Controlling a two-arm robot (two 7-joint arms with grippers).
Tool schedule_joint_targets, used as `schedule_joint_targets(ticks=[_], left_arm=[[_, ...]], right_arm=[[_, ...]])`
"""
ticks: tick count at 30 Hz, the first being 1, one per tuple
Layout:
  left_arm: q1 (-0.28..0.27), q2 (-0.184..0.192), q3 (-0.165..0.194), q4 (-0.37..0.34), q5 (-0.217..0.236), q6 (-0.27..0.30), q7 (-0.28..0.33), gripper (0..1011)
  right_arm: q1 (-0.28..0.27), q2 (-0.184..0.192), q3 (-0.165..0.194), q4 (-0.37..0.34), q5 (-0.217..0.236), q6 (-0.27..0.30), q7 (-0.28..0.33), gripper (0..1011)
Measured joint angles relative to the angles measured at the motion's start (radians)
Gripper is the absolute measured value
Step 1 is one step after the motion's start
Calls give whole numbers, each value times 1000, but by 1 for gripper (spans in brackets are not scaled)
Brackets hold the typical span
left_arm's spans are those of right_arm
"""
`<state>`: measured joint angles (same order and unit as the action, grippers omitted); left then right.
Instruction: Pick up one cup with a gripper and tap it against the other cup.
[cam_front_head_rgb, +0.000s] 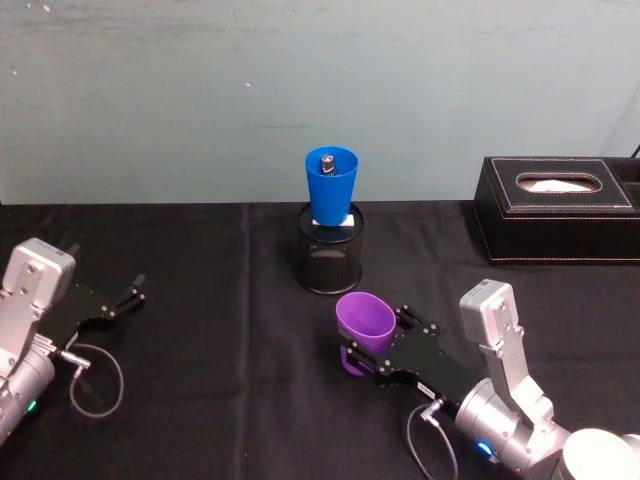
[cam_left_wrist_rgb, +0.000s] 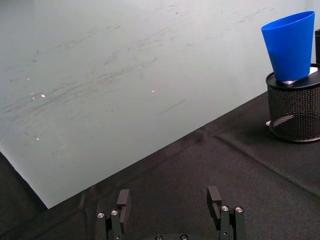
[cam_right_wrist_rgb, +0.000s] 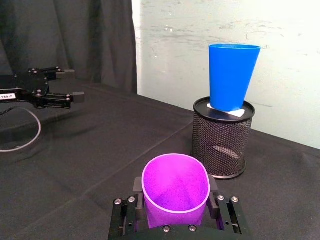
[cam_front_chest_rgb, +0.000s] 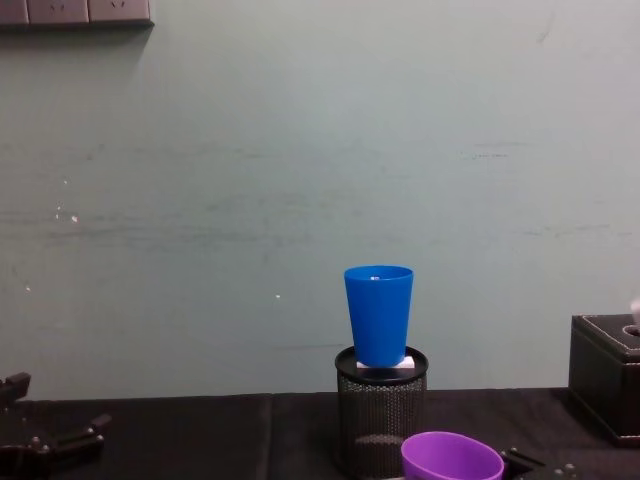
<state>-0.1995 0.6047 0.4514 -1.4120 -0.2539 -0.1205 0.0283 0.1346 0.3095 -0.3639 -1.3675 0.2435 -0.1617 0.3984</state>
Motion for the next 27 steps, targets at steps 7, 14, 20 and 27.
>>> schedule_joint_targets(ticks=[7,14,20,27], left_arm=[[0,0,0,0,0,0,0,1000],[0,0,0,0,0,0,0,1000],[0,0,0,0,0,0,0,1000],[0,0,0,0,0,0,0,1000]], right_arm=[[-3,-4,6,1,0,-2,2,722],[-2,-3,5,1,0,-2,2,723],[-2,-3,4,1,-1,-2,2,865],[-1,-3,3,1,-1,-2,1,1002]])
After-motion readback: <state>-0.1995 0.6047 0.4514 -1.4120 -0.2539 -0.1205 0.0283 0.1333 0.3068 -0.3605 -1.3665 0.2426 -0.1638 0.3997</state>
